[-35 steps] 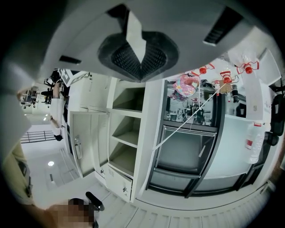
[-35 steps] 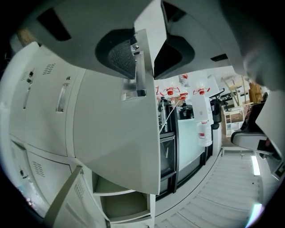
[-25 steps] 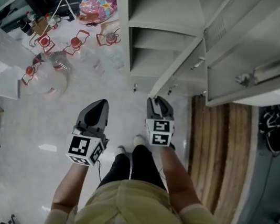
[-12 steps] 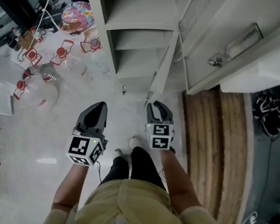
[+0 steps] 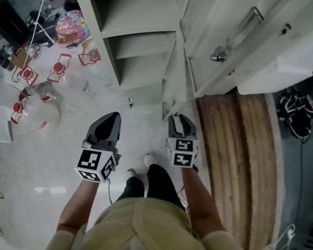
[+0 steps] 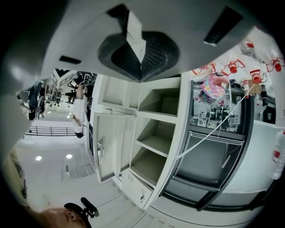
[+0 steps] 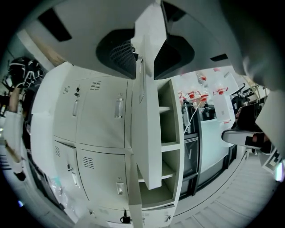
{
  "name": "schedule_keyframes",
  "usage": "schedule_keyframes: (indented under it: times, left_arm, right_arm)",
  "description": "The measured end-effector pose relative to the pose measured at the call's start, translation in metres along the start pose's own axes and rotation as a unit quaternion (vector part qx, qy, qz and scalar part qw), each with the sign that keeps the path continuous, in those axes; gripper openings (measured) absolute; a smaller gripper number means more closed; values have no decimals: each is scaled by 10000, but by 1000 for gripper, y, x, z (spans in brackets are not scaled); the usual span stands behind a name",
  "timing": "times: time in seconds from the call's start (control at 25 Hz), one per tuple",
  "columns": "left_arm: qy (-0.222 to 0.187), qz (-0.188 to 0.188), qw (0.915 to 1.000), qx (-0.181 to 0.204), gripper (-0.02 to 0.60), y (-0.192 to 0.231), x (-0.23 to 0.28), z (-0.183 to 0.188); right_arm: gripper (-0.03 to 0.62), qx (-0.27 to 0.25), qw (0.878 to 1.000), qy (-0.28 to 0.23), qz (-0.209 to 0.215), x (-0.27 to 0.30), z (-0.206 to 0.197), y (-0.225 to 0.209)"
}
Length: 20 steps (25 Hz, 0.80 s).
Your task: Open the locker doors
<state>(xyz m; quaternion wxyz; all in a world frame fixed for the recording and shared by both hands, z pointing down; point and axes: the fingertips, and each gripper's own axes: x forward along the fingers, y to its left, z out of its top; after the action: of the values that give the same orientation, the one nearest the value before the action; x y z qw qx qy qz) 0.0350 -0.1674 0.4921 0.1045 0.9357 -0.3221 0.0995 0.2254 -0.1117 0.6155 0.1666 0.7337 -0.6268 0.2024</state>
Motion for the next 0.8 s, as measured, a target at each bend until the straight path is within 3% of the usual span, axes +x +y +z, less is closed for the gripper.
schedule_keyframes:
  times: [0.32, 0.8]
  left_arm:
    - [107, -154, 9998, 10, 4, -8, 2, 3]
    - [110, -24, 9998, -164, 5, 5, -19, 16]
  right_arm:
    - [123, 87, 9994, -210, -258, -36, 14, -22]
    - [123, 238, 9956, -828, -360, -90, 55, -27]
